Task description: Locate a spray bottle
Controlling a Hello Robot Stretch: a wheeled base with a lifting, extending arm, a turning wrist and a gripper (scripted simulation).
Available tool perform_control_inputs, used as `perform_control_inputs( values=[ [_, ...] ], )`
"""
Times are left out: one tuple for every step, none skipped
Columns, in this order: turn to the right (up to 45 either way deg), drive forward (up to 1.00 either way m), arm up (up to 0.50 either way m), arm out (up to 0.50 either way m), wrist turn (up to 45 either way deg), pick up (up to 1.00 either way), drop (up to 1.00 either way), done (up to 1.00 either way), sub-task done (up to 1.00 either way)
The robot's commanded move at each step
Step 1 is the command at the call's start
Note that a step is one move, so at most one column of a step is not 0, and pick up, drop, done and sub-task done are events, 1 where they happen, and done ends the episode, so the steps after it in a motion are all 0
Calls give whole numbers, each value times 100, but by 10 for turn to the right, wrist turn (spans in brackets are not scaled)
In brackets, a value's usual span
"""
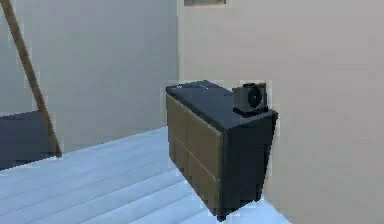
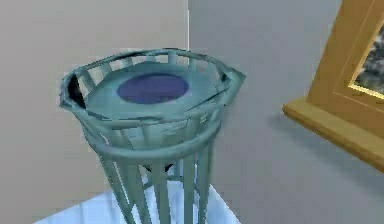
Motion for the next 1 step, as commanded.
perform_control_inputs(
  values=[
    [-420, 0, 0, 0, 0, 0, 0, 0, 0]
  ],
)
